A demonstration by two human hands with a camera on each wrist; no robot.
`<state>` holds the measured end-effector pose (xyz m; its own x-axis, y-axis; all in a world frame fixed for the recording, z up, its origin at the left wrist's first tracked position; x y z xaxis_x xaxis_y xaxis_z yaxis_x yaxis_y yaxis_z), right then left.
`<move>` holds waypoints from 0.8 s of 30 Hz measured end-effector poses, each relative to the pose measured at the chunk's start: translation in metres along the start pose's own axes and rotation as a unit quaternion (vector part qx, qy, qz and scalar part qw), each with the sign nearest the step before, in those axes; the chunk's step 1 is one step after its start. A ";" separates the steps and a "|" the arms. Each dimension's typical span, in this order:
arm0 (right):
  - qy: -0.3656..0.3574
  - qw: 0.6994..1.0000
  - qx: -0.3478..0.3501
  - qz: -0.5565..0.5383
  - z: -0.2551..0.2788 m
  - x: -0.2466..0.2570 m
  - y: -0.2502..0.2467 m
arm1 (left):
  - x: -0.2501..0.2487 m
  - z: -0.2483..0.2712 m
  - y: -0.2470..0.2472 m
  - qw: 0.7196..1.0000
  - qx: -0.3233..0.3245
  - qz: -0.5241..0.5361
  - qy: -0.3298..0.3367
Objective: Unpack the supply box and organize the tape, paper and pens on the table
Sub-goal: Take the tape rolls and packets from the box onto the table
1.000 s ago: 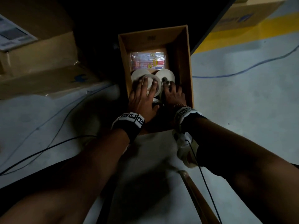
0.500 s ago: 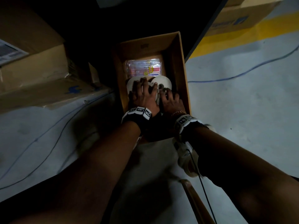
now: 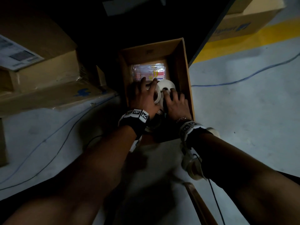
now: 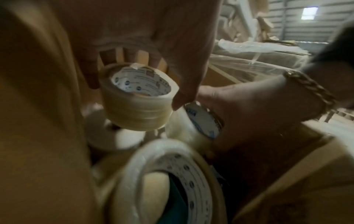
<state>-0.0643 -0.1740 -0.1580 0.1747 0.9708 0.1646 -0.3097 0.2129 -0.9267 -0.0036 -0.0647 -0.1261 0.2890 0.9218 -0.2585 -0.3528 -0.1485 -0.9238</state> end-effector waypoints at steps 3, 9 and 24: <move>-0.007 1.000 -0.025 -0.013 0.011 0.005 -0.039 | 0.003 0.017 -0.032 0.998 -0.022 0.052 -0.010; -0.023 0.992 -0.086 -0.095 0.050 0.016 -0.144 | -0.011 0.067 -0.136 0.989 -0.136 0.059 0.006; -0.171 0.874 -0.392 -0.233 0.226 0.047 -0.458 | -0.088 0.244 -0.435 0.898 -0.415 0.090 0.114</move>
<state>-0.1256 -0.2009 0.3502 -0.2206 0.8043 0.5518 0.4785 0.5822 -0.6573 -0.0931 0.0061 0.3672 0.5024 0.7726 -0.3882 0.3459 -0.5910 -0.7287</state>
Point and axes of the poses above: each hand's wrist, its own z-axis away from the middle knuckle, its own y-axis out of the palm, x = y × z, the point moved 10 cm from there along -z, towards the middle knuckle, and after that the axes turned 2 degrees about -z, right-handed, at the moved point
